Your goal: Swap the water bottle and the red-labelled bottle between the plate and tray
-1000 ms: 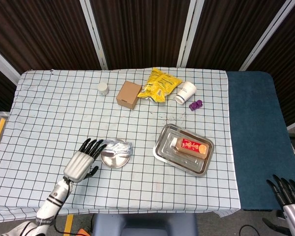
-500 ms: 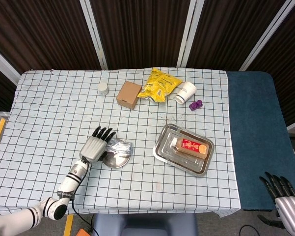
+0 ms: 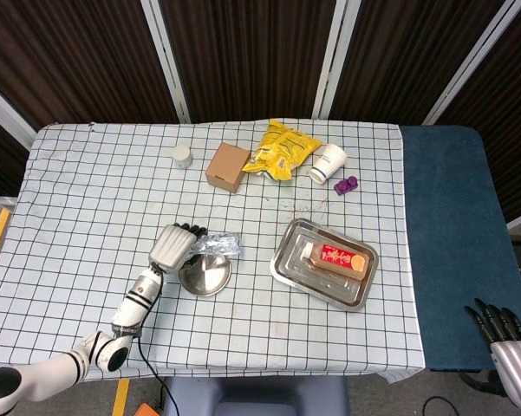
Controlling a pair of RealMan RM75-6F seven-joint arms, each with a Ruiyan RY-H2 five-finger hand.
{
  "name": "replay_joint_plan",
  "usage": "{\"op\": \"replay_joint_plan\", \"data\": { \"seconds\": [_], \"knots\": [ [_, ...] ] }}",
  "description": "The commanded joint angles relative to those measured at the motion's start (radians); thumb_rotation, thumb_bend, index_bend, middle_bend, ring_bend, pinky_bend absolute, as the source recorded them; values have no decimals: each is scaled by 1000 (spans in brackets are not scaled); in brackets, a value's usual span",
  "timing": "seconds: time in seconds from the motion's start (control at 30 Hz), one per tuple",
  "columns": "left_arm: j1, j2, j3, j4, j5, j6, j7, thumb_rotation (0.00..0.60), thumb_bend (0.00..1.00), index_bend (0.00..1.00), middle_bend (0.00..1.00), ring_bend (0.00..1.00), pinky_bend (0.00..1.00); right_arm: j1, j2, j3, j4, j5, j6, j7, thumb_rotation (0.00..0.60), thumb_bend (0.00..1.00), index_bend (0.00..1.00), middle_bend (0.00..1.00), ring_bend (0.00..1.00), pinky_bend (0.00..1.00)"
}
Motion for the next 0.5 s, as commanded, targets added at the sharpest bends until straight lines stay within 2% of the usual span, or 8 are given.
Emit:
{"op": "replay_joint_plan", "data": {
  "seconds": [0.03,0.23,0.33,0.5],
  "knots": [
    [-89,-52,4,183,81,39,-184,600,541,816,931,676,688,2,-5,3,1,13,-9,-4,600,206,0,0,0,0],
    [-229,-209,-15,551,72,-33,-451,600,504,806,906,663,679,5,-26,15,-6,56,-35,-57,600,206,0,0,0,0],
    [-269,-271,-3,683,67,-80,-529,600,467,733,815,584,630,15,-38,22,-11,79,-60,-85,600,206,0,0,0,0],
    [-281,-316,33,781,70,-133,-586,600,430,314,510,332,440,31,-45,32,-16,117,-98,-101,600,206,0,0,0,0]
  ]
}}
